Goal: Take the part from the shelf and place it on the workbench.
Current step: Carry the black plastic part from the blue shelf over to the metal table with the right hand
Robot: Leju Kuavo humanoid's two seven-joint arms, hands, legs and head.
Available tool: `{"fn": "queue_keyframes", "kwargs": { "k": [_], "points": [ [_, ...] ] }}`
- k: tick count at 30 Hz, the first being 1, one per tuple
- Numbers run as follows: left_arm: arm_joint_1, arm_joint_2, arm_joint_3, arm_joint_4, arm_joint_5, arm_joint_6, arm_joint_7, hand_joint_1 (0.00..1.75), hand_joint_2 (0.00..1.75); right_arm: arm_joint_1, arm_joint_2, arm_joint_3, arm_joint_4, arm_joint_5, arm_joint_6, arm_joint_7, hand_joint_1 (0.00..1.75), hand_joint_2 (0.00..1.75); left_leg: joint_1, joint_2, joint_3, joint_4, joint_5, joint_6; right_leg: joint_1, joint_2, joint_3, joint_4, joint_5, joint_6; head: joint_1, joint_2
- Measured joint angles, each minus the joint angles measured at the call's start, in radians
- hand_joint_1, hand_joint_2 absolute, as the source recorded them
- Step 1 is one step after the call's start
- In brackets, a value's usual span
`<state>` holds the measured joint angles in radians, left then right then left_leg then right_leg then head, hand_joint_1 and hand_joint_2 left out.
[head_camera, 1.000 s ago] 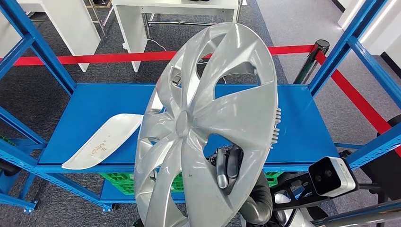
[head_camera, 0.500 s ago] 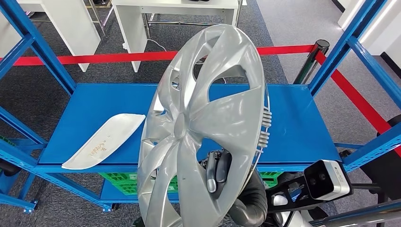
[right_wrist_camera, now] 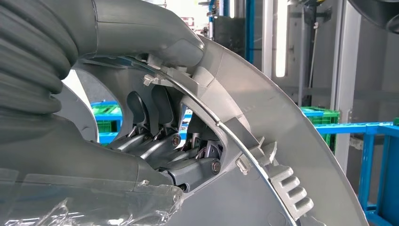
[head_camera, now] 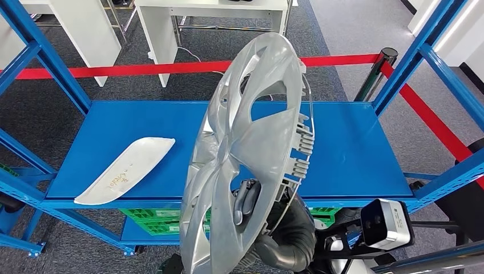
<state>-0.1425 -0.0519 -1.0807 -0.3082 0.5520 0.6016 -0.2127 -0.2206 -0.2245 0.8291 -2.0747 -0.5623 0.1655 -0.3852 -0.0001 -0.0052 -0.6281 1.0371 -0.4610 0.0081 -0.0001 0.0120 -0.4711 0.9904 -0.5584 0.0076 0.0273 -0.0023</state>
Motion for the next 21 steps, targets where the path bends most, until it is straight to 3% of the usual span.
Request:
{"fn": "queue_keyframes", "kwargs": {
  "k": [15, 21],
  "points": [
    [0.000, 0.000, 0.000, 0.000, 0.002, -0.005, -0.001, 0.00, 1.75, 0.000, -0.011, 0.011, -0.001, 0.001, -0.019, 0.008, 1.75, 1.75, 0.000, 0.000, 0.000, 0.000, 0.000, 0.000, 0.000, 0.000, 0.000, 0.000, 0.000, 0.000, 0.000, 0.000],
    [0.000, 0.002, 0.000, 0.000, 0.004, -0.005, 0.000, 0.00, 1.75, 0.000, -0.012, 0.014, -0.001, 0.001, -0.026, 0.009, 1.75, 1.75, -0.007, -0.001, -0.001, 0.003, -0.004, 0.006, -0.006, 0.000, 0.000, -0.003, -0.001, 0.004, 0.000, 0.000]
  ]
}}
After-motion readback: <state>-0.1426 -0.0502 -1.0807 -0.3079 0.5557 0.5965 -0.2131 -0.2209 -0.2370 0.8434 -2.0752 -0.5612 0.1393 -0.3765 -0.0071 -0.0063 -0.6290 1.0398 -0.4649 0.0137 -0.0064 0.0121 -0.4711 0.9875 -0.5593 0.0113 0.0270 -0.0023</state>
